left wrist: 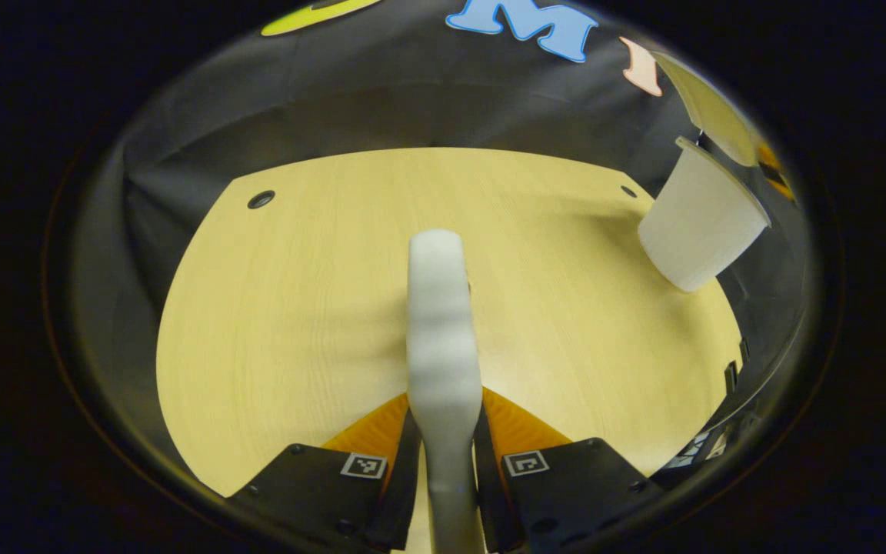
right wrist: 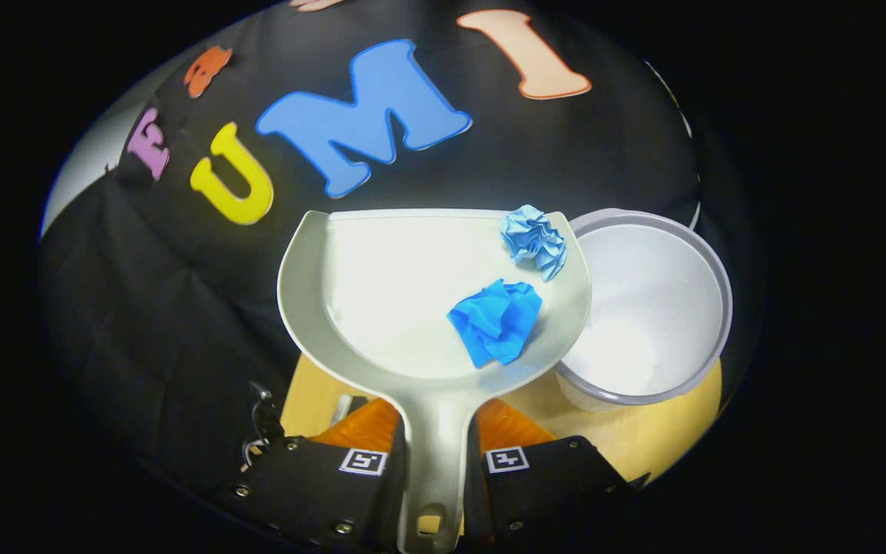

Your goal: Pick up the small broom and dustpan from the desktop, sweep the trash into the dustpan with the broom, and then empty the trash into the garbage bin.

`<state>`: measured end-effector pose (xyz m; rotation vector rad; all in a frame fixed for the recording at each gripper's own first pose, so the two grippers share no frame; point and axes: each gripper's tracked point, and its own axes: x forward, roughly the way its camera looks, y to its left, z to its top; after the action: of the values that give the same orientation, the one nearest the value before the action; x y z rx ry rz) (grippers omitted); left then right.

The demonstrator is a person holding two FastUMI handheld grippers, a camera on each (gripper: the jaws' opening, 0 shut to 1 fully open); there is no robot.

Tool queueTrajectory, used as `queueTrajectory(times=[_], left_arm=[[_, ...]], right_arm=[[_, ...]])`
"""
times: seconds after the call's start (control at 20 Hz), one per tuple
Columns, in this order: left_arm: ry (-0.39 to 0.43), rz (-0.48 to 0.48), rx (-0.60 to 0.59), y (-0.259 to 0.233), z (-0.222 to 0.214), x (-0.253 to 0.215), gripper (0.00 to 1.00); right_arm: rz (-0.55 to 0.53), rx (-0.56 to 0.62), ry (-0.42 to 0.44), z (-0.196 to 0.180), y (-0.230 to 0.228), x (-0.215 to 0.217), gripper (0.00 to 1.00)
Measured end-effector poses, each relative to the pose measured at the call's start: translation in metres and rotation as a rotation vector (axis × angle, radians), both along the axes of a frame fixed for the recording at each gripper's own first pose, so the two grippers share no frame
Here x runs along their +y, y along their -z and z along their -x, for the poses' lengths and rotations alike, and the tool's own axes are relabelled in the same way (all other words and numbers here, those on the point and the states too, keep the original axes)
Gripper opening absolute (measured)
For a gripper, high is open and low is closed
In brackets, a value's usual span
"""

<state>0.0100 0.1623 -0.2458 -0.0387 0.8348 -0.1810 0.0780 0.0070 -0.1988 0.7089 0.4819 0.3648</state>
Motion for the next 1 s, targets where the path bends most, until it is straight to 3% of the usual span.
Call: queueTrajectory(times=[0.15, 0.2, 0.3, 0.45, 0.55, 0.65, 0.8, 1.0], left_arm=[[0.002, -0.009, 0.001, 0.0, 0.009, -0.012, 0.41], [0.002, -0.012, 0.0, 0.001, 0.011, -0.018, 0.41], [-0.006, -0.009, -0.004, 0.001, 0.016, -0.034, 0.41], [-0.041, -0.003, -0.005, 0.001, 0.031, -0.043, 0.41], [-0.071, -0.004, -0.007, 0.0, 0.041, -0.047, 0.43], [-0.094, 0.0, -0.007, -0.001, 0.046, -0.048, 0.43], [-0.116, 0.016, -0.009, 0.004, 0.052, -0.048, 0.39], [-0.108, 0.026, -0.004, 0.011, 0.059, -0.028, 0.41]], right_arm=[[-0.397, -0.013, 0.081, -0.006, -0.026, -0.008, 0.32], [-0.457, -0.013, 0.093, -0.007, -0.03, -0.009, 0.32], [-0.695, -0.019, 0.126, -0.009, -0.044, -0.019, 0.32], [-1.053, -0.06, 0.112, -0.007, -0.068, -0.039, 0.33], [-1.196, -0.08, 0.059, -0.002, -0.077, -0.041, 0.32], [-1.225, -0.078, 0.023, -0.003, -0.075, -0.043, 0.32], [-1.179, -0.071, 0.008, -0.002, -0.08, -0.032, 0.32], [-0.821, -0.1, 0.045, -0.001, -0.079, 0.014, 0.32]])
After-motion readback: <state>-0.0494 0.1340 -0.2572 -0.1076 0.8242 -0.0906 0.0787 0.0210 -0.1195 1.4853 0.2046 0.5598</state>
